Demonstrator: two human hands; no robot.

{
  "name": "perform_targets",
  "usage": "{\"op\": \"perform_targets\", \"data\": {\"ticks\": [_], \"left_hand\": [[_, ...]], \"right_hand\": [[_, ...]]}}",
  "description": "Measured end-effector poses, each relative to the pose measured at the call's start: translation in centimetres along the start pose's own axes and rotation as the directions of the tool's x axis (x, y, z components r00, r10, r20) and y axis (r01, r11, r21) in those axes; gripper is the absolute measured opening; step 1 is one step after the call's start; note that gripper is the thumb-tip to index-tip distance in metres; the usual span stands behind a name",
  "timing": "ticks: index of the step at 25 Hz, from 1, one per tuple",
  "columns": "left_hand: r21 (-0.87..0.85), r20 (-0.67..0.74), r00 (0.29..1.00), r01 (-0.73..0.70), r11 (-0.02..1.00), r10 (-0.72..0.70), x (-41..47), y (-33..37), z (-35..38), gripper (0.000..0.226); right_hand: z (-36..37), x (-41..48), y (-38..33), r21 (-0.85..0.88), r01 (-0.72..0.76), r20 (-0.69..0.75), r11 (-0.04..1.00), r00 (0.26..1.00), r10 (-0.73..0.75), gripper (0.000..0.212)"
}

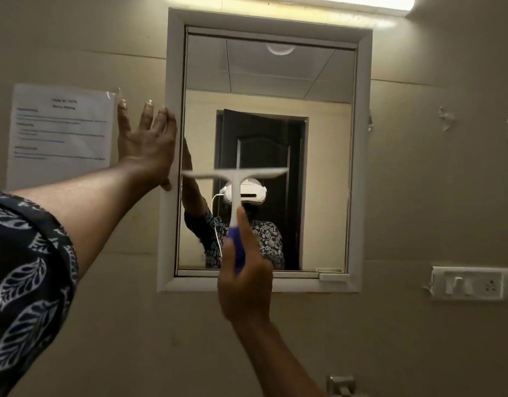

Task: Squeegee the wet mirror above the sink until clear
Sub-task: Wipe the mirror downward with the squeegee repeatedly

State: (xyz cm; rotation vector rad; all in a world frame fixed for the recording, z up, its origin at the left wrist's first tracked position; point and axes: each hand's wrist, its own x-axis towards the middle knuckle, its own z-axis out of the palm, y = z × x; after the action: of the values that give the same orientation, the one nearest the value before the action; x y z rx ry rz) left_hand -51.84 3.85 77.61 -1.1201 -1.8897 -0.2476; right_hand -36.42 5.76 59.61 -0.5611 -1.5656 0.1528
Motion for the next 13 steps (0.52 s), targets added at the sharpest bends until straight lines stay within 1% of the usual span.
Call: {"op": "perform_targets", "data": {"ticks": [2,5,9,13], "left_hand": [[0.035,0.007,1.000,0.001,0.999,-0.002,-0.1,0.0,-0.1,0.132],[0.054,0.002,1.000,-0.014,0.998,0.014,-0.2,0.2,-0.4,0.131],[0.051,-0.006,1.000,-0.017,0.999,0.018,-0.6,0.2,-0.7,0.128],[0.048,-0.001,1.000,-0.021,0.999,0.021,-0.7,0.3,-1.0,0.125]], "right_hand": [[-0.2,-2.6,0.8,0.018,0.030,-0.018,0.999,0.999,-0.029,0.048],[-0.8,-2.6,0.6,0.005,0.041,-0.020,0.999,0.999,-0.041,0.049],[-0.8,-2.7,-0.4,-0.002,-0.019,0.013,1.000,1.000,0.019,0.048],[-0.6,-7.7,0.1,0.006,-0.108,0.043,0.994,0.993,0.108,0.047]]}}
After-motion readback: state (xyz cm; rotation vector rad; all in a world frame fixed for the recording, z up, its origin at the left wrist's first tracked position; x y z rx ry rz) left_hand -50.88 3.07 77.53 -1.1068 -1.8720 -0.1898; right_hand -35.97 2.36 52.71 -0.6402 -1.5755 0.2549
